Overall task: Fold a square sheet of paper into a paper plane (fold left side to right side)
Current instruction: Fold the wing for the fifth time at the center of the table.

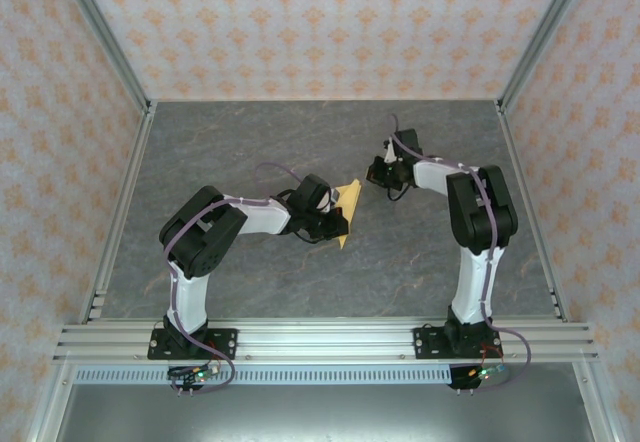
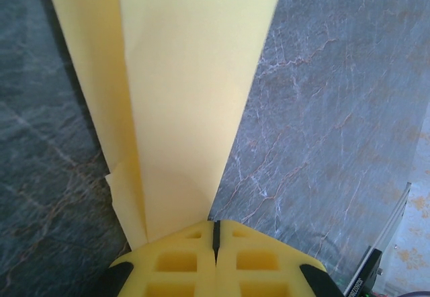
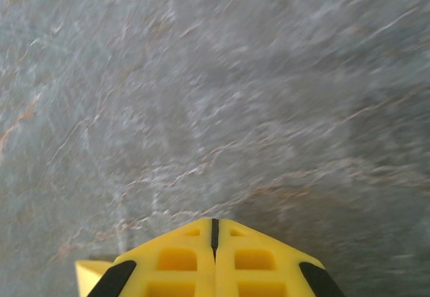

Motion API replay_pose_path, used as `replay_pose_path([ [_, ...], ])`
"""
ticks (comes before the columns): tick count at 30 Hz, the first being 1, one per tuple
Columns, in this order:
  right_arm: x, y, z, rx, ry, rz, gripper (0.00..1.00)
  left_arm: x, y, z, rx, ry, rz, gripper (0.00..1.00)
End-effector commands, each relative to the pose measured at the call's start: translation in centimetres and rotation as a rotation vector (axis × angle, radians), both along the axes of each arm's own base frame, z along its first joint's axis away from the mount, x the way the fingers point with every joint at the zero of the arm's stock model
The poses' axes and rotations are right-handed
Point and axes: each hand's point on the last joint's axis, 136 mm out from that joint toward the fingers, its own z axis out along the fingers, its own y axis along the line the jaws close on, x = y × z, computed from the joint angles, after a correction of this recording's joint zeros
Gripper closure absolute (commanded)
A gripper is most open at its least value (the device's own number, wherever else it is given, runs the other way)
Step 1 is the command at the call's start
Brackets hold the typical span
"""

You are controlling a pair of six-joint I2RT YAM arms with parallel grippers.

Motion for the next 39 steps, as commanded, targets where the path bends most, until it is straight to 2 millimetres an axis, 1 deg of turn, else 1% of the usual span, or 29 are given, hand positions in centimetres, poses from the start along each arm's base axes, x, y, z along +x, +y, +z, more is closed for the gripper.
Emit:
replay_pose_path([
  [1, 0.0, -0.5, 2.7, -0.043, -0.052, 0.012, 0.99, -2.9, 3.2, -4.4, 0.168, 0.126, 0.036, 1.0],
  [3, -0.7, -0.1, 3.5, -0.008, -0.064, 0.012, 0.99, -2.9, 3.2, -4.3, 0.166, 0.123, 0.037, 1.0],
  [5, -1.9, 1.2, 4.4, 0.037, -0.075, 0.034, 0.99, -2.8, 3.1, -4.3, 0.164, 0.123, 0.037, 1.0],
  [8, -4.5, 4.1, 5.0, 0.119, -0.054, 0.097, 0.99, -2.7, 2.9, -4.0, 0.154, 0.115, 0.036, 1.0],
  [10, -6.1, 5.7, 4.6, 0.165, -0.022, 0.121, 0.99, -2.6, 2.9, -3.8, 0.152, 0.111, 0.035, 1.0],
  [12, -7.1, 6.8, 4.3, 0.2, 0.002, 0.13, 0.99, -2.6, 2.9, -3.7, 0.151, 0.108, 0.035, 1.0],
  [16, -8.2, 8.0, 3.0, 0.219, 0.034, 0.136, 0.99, -2.4, 2.6, -3.5, 0.144, 0.103, 0.032, 1.0],
  [20, -8.2, 8.2, 1.0, 0.19, 0.077, 0.128, 0.99, -2.5, 2.5, -3.2, 0.14, 0.102, 0.022, 1.0],
  [24, -8.1, 7.0, -1.2, 0.088, 0.136, 0.097, 0.99, -3.2, 2.9, -3.0, 0.152, 0.106, 0.001, 1.0],
  [28, -8.6, 5.6, -3.0, -0.013, 0.204, 0.074, 0.99, -4.1, 3.3, -2.9, 0.167, 0.119, -0.027, 1.0],
  [32, -8.9, 4.6, -4.0, -0.085, 0.242, 0.063, 0.99, -5.0, 3.7, -3.0, 0.182, 0.13, -0.049, 1.0],
  [37, -9.0, 4.3, -4.6, -0.106, 0.262, 0.061, 0.99, -5.7, 4.3, -3.3, 0.2, 0.143, -0.055, 1.0],
  [38, -9.0, 4.4, -4.6, -0.103, 0.266, 0.063, 0.99, -5.4, 4.0, -2.3, 0.18, 0.118, -0.053, 1.0],
  [39, -9.0, 4.5, -4.7, -0.098, 0.267, 0.066, 0.99, -5.1, 3.8, -1.8, 0.168, 0.103, -0.053, 1.0],
])
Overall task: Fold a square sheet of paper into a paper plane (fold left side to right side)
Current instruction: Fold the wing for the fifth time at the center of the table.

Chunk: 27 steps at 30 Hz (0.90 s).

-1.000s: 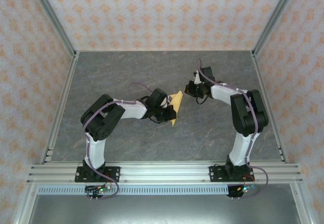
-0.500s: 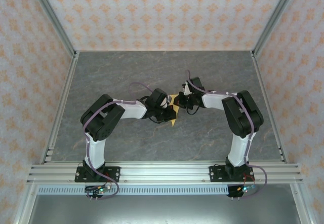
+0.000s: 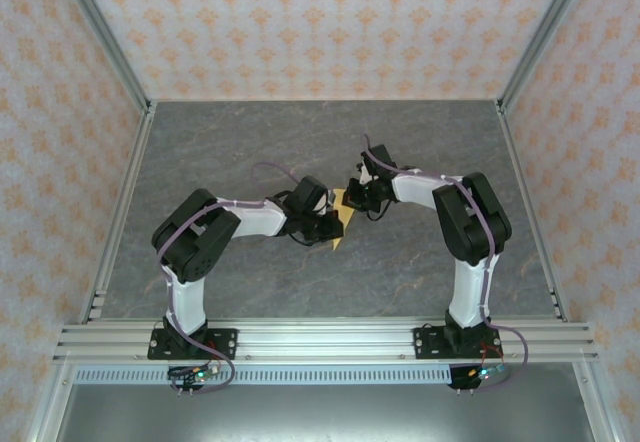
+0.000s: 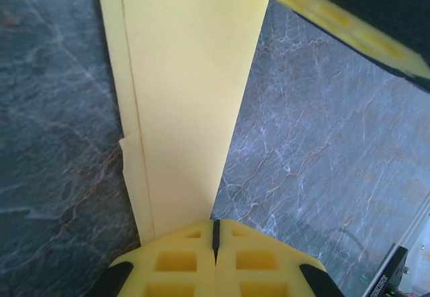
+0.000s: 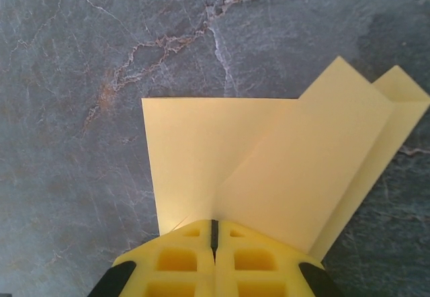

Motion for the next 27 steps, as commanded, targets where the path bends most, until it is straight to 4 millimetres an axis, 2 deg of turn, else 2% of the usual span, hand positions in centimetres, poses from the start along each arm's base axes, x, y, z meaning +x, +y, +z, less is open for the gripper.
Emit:
replay_pose_path([
  [1, -0.7, -2.6, -3.6, -0.145, 0.06, -0.032, 0.99, -3.8, 2.0, -1.3, 0.092, 0.107, -0.032, 1.0],
  [7, -1.1, -2.4, -3.7, -0.135, 0.07, -0.025, 0.99, -1.7, -0.4, 4.3, -0.037, -0.01, -0.054, 0.96],
  [10, -1.1, -2.4, -3.8, -0.134, 0.072, -0.023, 0.99, -1.6, -0.8, 5.7, -0.068, -0.024, -0.062, 0.95],
  [17, -1.1, -2.4, -3.8, -0.135, 0.073, -0.022, 0.98, -2.7, -1.1, 3.8, -0.076, 0.058, -0.084, 0.94],
  [27, -1.4, -2.4, -3.9, -0.148, 0.078, -0.015, 0.99, -2.4, -0.3, 1.5, -0.007, 0.07, -0.054, 0.94],
])
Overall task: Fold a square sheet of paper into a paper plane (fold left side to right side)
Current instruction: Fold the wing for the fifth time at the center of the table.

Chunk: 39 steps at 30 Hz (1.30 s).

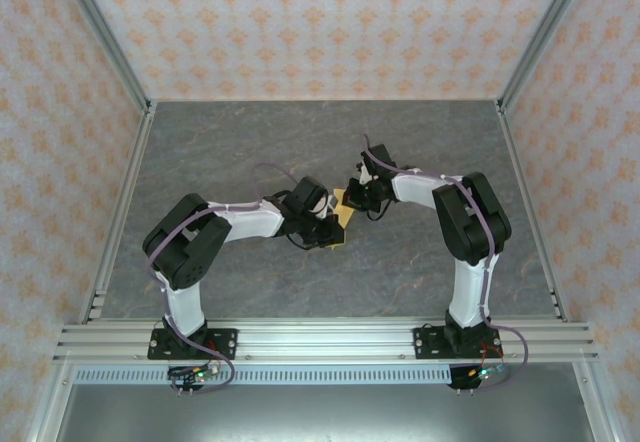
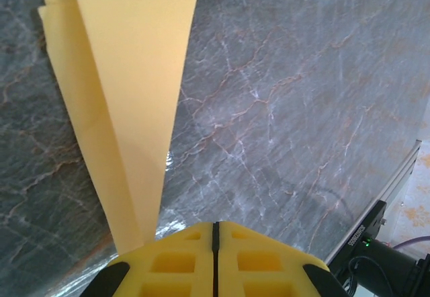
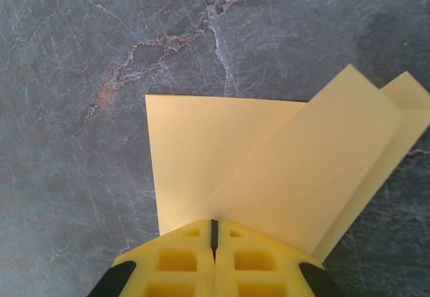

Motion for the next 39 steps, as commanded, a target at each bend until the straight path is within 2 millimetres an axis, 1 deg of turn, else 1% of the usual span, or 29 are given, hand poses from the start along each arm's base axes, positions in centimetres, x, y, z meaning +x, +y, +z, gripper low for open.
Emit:
replay_pose_path([
  [1, -1.3, -2.4, -3.8, -0.146, 0.075, -0.021, 0.99, 0.2, 0.1, -0.4, 0.031, -0.003, 0.012, 0.94],
  [21, -1.4, -2.6, -3.9, -0.172, 0.075, -0.011, 0.99, -0.2, 1.3, -2.6, 0.091, 0.017, 0.032, 0.94],
  [39, -1.5, -2.6, -4.0, -0.178, 0.079, -0.011, 0.99, -0.7, 1.4, -3.5, 0.085, 0.038, 0.035, 0.94],
])
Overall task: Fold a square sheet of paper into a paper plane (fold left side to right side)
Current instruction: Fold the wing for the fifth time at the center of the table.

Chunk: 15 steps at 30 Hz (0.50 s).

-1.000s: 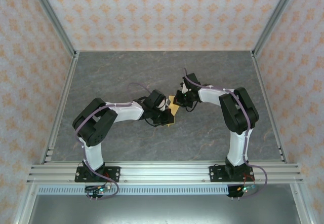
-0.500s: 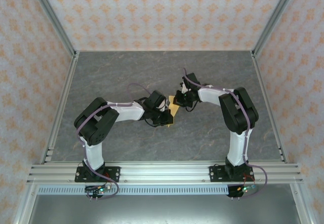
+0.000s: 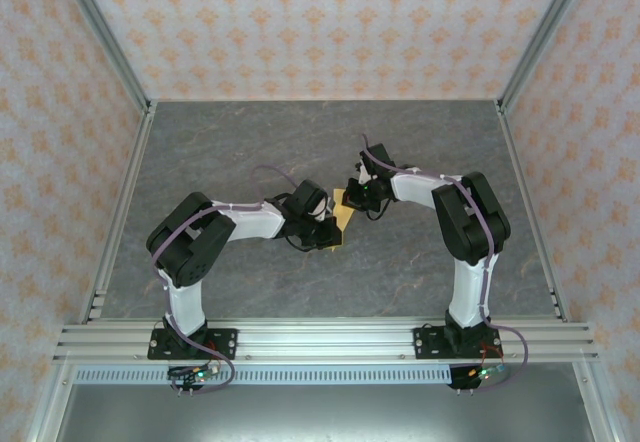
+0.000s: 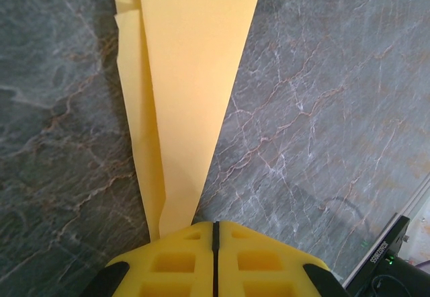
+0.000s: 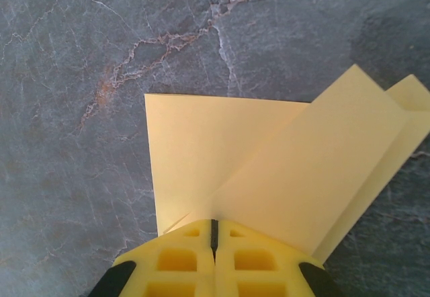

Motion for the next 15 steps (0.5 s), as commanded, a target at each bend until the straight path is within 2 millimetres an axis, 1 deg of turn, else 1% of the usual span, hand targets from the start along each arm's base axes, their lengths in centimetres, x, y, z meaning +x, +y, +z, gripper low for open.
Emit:
replay_pose_path([
  [1, -1.5, -2.7, -4.0, -0.163, 0.083, -0.027, 0.99, -0.9, 0.7, -1.9, 0.041, 0.042, 0.009, 0.94],
  [15, -1.5, -2.8, -4.0, -0.174, 0.093, -0.029, 0.99, -2.7, 1.9, -3.3, 0.071, 0.088, 0.009, 0.94],
])
